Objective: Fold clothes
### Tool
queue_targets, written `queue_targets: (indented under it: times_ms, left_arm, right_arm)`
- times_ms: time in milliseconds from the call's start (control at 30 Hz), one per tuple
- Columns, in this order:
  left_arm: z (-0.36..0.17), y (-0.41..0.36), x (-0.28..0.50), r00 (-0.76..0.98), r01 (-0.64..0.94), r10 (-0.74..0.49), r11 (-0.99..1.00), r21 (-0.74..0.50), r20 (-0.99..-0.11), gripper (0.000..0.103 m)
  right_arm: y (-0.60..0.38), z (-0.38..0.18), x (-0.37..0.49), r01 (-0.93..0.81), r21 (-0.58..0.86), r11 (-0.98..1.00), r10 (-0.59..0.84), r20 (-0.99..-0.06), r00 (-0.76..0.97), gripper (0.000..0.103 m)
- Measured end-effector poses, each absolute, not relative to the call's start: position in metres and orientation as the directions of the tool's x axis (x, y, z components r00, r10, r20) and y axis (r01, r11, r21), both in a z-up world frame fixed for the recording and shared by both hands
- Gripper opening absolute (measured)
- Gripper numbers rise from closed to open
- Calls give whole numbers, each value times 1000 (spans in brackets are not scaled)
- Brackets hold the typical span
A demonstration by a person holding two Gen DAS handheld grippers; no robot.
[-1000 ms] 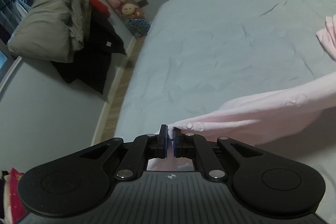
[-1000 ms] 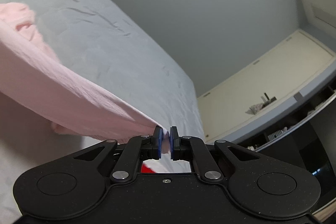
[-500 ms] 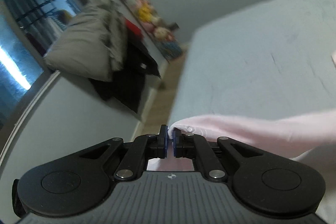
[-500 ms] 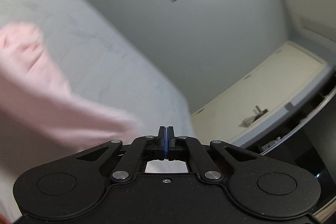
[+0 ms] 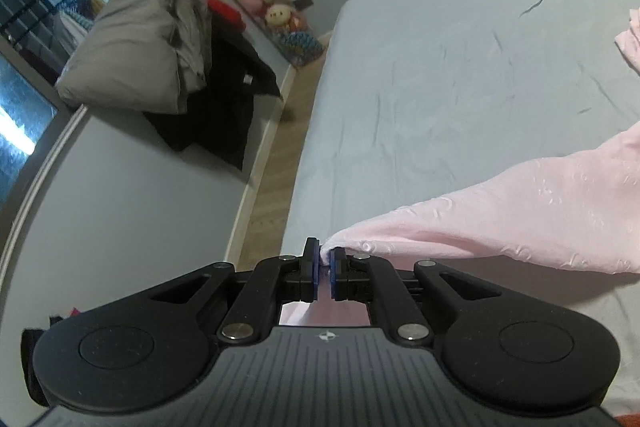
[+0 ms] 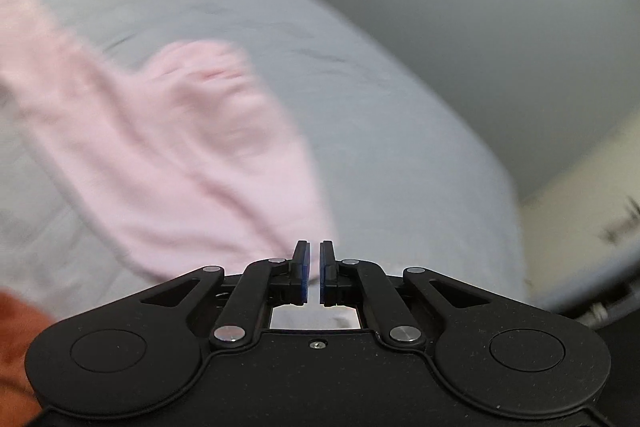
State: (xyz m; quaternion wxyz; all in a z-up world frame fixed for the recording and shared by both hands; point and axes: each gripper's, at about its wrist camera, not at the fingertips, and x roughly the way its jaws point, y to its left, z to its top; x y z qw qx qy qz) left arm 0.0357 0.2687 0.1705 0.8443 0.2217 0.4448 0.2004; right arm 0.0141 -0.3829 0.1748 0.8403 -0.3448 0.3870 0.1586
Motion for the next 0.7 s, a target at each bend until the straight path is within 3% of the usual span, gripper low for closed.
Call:
queue_targets:
  times_ms: [33,100,200,467,633,700]
  left_arm:
    - [170,271,35,519,-147,535,824,547,-667,4]
    - [167,277,35,504,-156,534,829,537,-679,4]
    - [165,280,32,492,-157,537,829,537,-685,4]
    - [148,286,34,455,-137,537,831,540,-711,4]
    - [135,292,40,421,-129,544,828,546,-726,5]
    - [131,295,41,407,-129,545,828,545,-733,5]
  right_arm:
    - [-379,169,17,-567,-446,693,12,-778,628,9]
    - [-375,156,29,-625,-409,665,32,-820,571,30]
    - [-371,134,54,-682,-324,655,48,-883,466,40]
    - [-358,79,114,-756,-232,612,-1,-956,292,54]
    - [-359,52,144,-762,-202,615,-40,-973,225,54]
    - [-361,45,150,-761,-169,627,-37,-981,188,48]
